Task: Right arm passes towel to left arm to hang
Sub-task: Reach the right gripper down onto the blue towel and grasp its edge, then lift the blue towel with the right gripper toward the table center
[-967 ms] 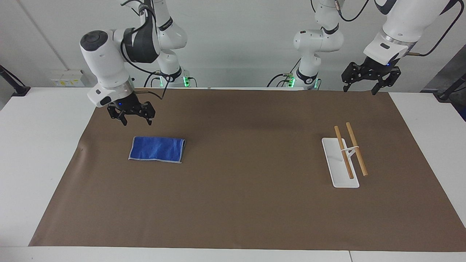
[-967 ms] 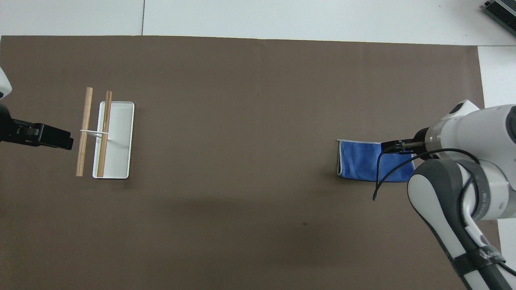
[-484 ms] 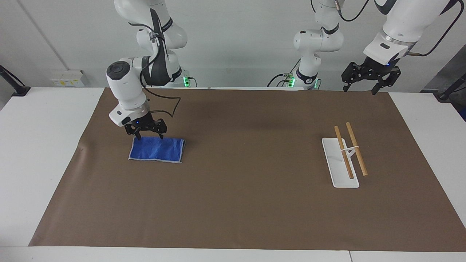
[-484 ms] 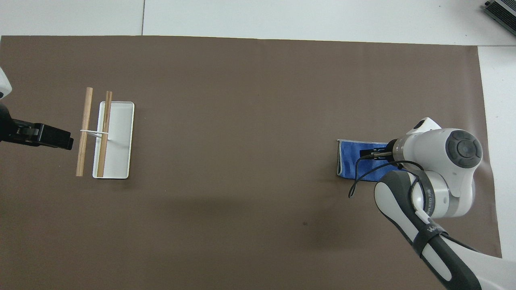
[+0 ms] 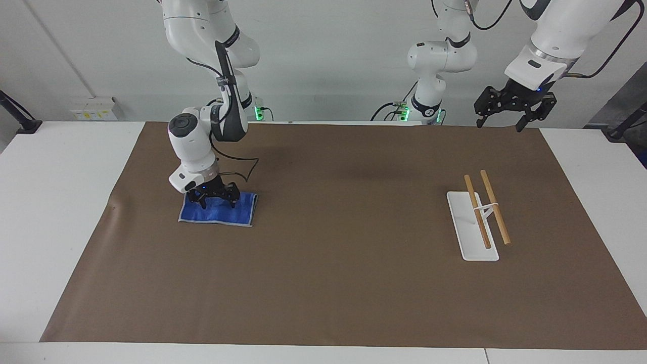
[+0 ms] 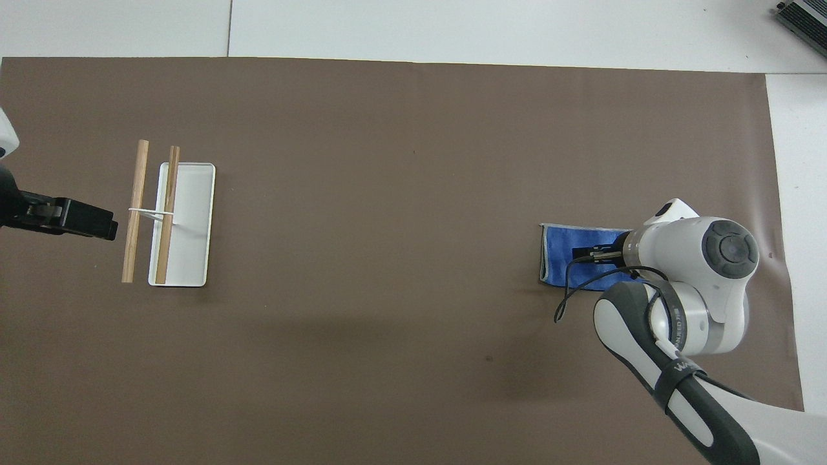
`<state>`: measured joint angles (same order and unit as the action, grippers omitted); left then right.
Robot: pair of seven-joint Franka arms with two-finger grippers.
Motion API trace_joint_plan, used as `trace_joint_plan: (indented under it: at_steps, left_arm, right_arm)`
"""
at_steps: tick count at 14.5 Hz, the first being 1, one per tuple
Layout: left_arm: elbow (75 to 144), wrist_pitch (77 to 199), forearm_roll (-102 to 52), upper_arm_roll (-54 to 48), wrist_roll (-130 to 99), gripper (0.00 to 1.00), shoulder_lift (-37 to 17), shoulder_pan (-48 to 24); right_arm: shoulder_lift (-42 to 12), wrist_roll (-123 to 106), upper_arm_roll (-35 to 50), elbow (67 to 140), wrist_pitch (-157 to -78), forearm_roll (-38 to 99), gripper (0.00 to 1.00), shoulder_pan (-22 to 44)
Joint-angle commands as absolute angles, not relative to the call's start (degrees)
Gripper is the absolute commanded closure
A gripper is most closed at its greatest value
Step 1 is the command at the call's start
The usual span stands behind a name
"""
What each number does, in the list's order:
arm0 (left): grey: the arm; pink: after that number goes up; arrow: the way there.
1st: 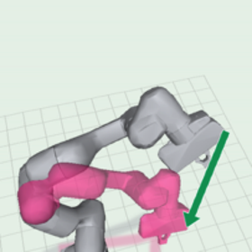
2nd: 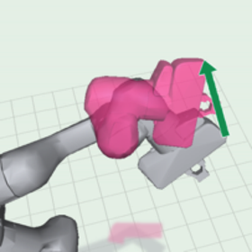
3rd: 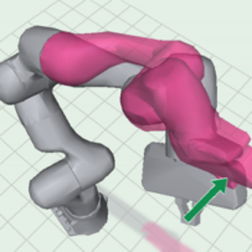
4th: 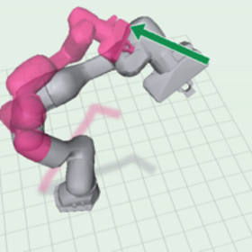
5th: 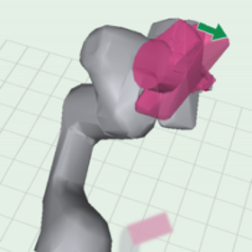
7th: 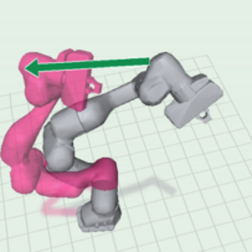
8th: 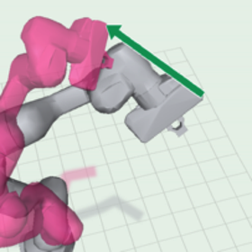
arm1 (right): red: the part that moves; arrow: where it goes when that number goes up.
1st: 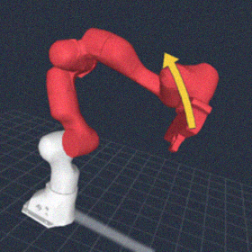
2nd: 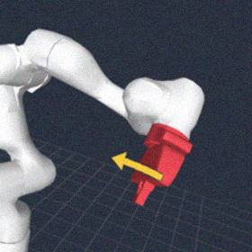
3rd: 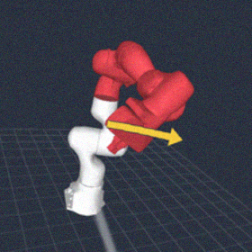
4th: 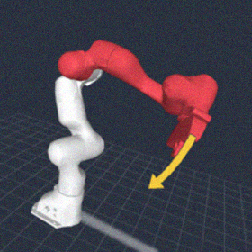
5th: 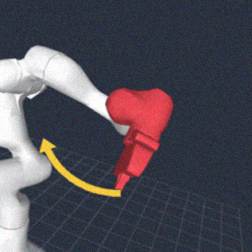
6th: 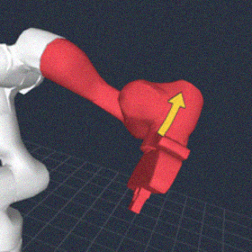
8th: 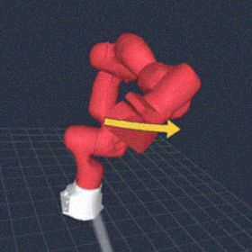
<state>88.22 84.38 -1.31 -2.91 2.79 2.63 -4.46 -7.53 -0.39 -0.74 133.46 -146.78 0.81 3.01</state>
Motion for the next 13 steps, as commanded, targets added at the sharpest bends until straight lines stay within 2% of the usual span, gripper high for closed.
trace_joint_plan:
  at_steps: [1, 5, 10, 11, 13]
  left_arm:
    - [89.2, 84.7, -0.1, -2.4, 2.2, 0.00, 3.6, -5.2]
    - [89.2, 84.6, -0.1, -2.4, 2.2, 0.00, 3.6, -5.2]
    - [89.2, 84.6, -0.1, -2.4, 2.2, 0.00, 3.6, -5.2]
    - [89.2, 84.6, -0.1, -2.4, 2.2, 0.00, 3.6, -5.2]
    - [89.2, 84.6, -0.1, -2.5, 2.2, 0.00, 3.6, -5.2]
  right_arm:
    - [-8.1, -0.1, -0.6, 134.6, -149.6, 1.7, 0.00, 2.9]
    - [-8.4, -0.1, -0.6, 134.7, -150.1, 1.7, 0.00, 2.9]
    - [-8.4, 0.6, -0.6, 134.7, -150.0, 1.7, 0.92, 2.8]
    - [-8.4, 3.2, -0.6, 134.7, -149.9, 1.7, 1.00, 2.9]
    - [-8.4, 7.4, -0.4, 134.3, -149.6, 1.6, 1.00, 3.9]
